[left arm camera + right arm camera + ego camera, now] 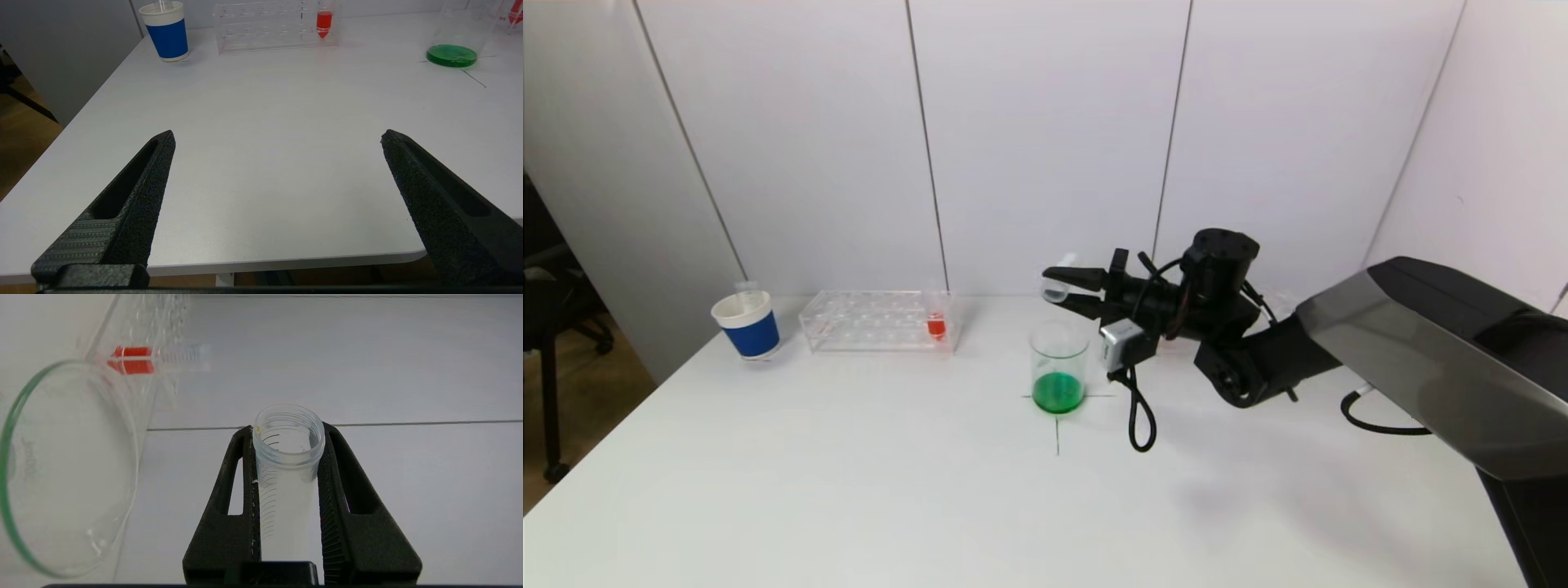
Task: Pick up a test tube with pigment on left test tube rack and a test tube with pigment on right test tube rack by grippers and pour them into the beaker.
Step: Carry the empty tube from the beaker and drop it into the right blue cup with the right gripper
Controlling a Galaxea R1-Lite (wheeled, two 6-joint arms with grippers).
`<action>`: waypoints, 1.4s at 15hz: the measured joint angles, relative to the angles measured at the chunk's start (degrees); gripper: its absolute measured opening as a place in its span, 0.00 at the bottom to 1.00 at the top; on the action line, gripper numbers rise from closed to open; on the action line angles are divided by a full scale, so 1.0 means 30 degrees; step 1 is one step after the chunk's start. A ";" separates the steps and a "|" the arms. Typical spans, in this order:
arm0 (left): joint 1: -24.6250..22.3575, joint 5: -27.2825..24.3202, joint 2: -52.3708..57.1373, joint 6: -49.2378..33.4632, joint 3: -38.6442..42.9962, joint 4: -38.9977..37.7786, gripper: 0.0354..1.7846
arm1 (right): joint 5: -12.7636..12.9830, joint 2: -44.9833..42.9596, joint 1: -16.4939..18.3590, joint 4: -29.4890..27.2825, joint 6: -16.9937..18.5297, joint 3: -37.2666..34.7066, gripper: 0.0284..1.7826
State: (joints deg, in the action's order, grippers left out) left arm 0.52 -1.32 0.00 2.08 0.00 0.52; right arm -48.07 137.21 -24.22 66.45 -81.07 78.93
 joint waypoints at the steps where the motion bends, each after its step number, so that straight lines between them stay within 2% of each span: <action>1: 0.0000 0.0000 0.0000 0.0012 0.0000 0.0000 0.99 | 0.0305 -0.0248 -0.0110 0.0146 0.1260 0.0000 0.25; 2: 0.0000 0.0000 0.0000 0.0000 0.0000 0.0000 0.99 | 0.0683 -0.0484 -0.0240 0.0577 0.2649 0.0000 0.25; 5: 0.0000 0.0000 0.0000 0.0008 0.0000 0.0000 0.99 | 0.2536 -0.0991 -0.0687 0.3328 0.7648 0.0020 0.25; 6: 0.0000 0.0000 0.0000 0.0008 0.0000 0.0000 0.99 | 0.3393 -0.1195 -0.0788 0.4108 0.9180 0.0012 0.25; 8: 0.0000 0.0008 0.0000 0.0008 0.0000 0.0000 0.99 | 0.5258 -0.1751 -0.0861 0.4161 1.0980 -0.0089 0.25; 10: 0.0000 0.0000 0.0000 0.0008 0.0000 0.0000 0.99 | 0.7969 -0.2499 -0.1158 0.3840 1.3198 -0.0065 0.25; 13: 0.0000 0.0000 0.0000 -0.0008 0.0000 0.0000 0.99 | 1.2487 -0.4112 -0.1422 0.1544 1.6266 0.0463 0.25; 15: 0.0000 0.0000 0.0000 0.0008 0.0000 0.0000 0.99 | 1.4978 -0.5108 -0.1479 -0.0431 1.8095 0.1353 0.25; 18: 0.0000 -0.0008 0.0000 0.0008 0.0000 0.0000 0.99 | 1.9428 -0.6331 -0.1313 -0.4189 1.8875 0.2857 0.25; 19: 0.0000 0.0000 0.0000 0.0000 0.0000 0.0000 0.99 | 2.0314 -0.6705 -0.1122 -0.5437 1.9277 0.3198 0.25; 21: 0.0000 0.0000 0.0000 0.0000 0.0000 0.0000 0.99 | 2.1029 -0.7396 -0.0687 -0.7643 2.0253 0.3641 0.25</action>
State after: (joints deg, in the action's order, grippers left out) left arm 0.52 -1.32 0.00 2.08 0.00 0.52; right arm 15.02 115.02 -26.28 43.52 -20.31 89.86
